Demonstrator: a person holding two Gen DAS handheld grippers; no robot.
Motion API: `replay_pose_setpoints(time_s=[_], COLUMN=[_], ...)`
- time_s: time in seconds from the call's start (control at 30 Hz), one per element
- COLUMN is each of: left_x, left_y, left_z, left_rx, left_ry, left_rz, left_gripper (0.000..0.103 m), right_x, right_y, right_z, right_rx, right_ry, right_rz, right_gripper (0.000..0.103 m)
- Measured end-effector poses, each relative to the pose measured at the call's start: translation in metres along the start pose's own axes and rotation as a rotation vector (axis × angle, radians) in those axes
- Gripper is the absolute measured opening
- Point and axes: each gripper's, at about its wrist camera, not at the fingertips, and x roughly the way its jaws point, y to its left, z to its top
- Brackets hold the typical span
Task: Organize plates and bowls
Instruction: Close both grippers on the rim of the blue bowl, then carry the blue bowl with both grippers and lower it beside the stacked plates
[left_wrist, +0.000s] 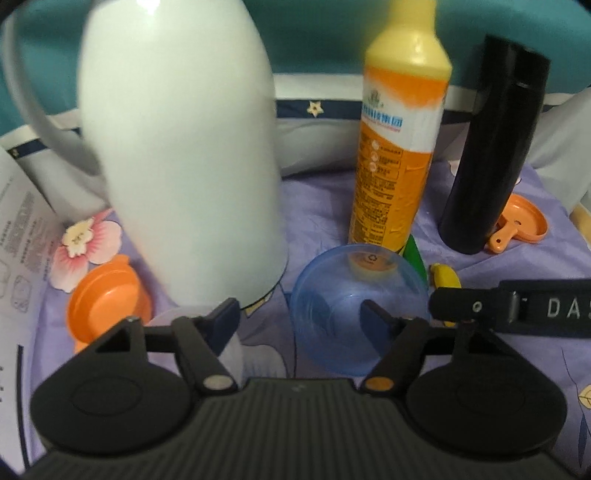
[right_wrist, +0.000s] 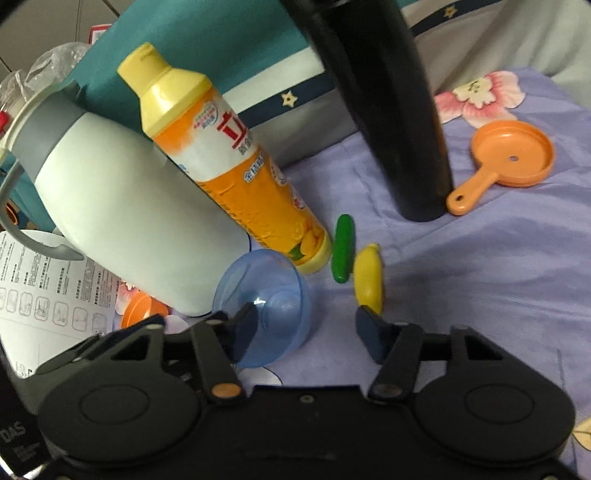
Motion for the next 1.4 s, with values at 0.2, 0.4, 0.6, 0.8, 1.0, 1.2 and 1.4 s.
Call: replay_pose_setpoints(time_s=[0.2, 0.4, 0.6, 0.8, 1.0, 1.2, 1.4], left_x=[0.023, 0.037, 0.04, 0.025, 0.003, -0.028, -0.065], left_y=[-0.001, -0.005, -0.01, -0.011, -0.02, -0.026, -0.034], left_z=[0.003, 0.0, -0.004, -0.008, -0.018, -0.032, -0.052], left_rx=[0.0, 0.01, 0.003, -0.028, -0.034, -0.041, -0.051], left_ry=[0.041, 0.079, 0.08, 0.094, 0.107, 0.107, 0.111], left_rz=[-0.017, -0.049, -0.026, -0.043, -0.049, -0.055, -0.07], left_gripper=[0.058, 0.04, 0.028, 0.024, 0.025, 0.025, 0.024], right_x=[0.02, 0.035, 0.039, 0.023, 0.001, -0.033, -0.069], right_y=[0.003, 0.003, 0.003, -0.002, -0.004, 0.001, 0.002], right_z=[0.006, 0.005, 0.003, -0.002, -0.012, -0.029, -0.053], right_rx=[-0.005, 0.004, 0.014, 0.033, 0.046, 0.038, 0.038], right_ry=[0.017, 0.046, 0.055, 0.062, 0.064, 0.064, 0.076], right_rz=[0.005, -0.006, -0.026, -0.037, -0.047, -0.047, -0.045], right_gripper=[0.04, 0.028, 0.019, 0.019, 0.019, 0.019, 0.019])
